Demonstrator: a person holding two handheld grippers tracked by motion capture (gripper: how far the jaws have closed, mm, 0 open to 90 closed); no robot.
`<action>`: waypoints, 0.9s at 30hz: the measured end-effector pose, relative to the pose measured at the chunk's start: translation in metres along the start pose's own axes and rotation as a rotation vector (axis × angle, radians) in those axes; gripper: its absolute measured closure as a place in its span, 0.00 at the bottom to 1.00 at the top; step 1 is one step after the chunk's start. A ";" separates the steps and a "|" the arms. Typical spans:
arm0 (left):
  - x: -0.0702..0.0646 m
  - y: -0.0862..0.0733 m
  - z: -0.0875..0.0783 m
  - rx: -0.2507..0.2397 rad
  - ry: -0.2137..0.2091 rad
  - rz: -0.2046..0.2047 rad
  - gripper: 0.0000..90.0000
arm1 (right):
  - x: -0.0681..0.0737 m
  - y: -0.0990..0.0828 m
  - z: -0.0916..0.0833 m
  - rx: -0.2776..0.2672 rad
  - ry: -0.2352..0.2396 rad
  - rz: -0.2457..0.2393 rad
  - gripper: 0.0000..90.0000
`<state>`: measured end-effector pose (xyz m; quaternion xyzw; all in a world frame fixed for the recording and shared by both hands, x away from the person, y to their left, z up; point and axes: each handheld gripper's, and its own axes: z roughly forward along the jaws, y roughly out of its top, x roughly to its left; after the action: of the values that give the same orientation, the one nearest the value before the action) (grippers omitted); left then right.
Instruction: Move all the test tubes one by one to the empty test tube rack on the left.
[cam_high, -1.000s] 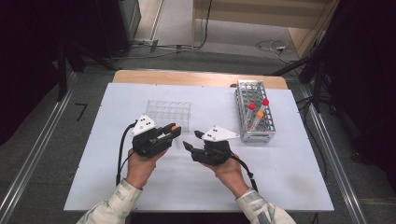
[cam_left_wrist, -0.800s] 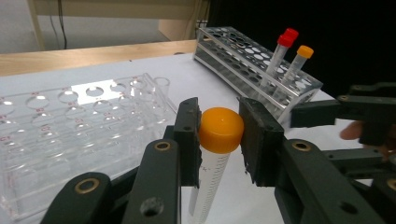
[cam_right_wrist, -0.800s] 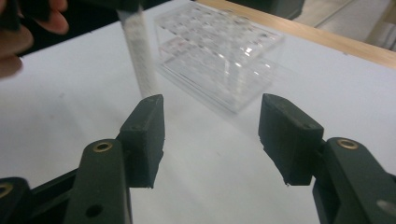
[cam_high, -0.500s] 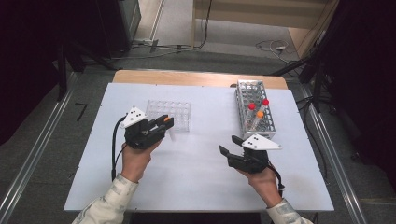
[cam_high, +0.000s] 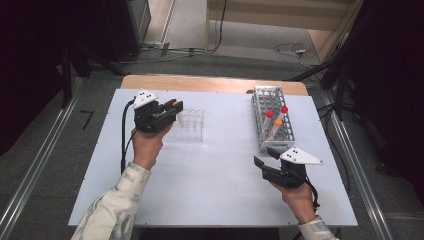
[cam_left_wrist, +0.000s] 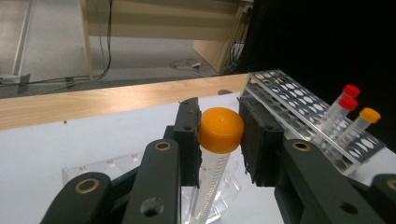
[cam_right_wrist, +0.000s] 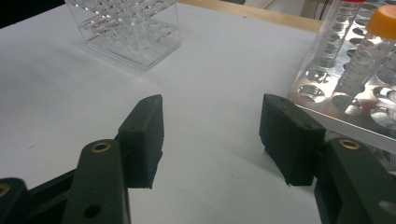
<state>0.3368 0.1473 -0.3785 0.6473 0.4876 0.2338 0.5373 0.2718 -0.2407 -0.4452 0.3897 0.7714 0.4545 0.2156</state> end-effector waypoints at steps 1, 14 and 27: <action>0.000 0.001 0.003 0.001 0.006 0.004 0.78 | -0.001 0.000 0.000 -0.003 0.000 0.002 0.42; -0.001 -0.001 0.024 0.020 0.070 0.049 0.78 | -0.002 -0.001 -0.001 -0.005 -0.004 0.003 0.43; -0.001 -0.032 0.036 0.047 0.104 0.070 0.78 | -0.004 -0.001 -0.003 -0.010 -0.006 0.008 0.43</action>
<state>0.3543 0.1278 -0.4193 0.6632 0.4972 0.2742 0.4876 0.2724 -0.2459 -0.4449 0.3932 0.7669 0.4579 0.2179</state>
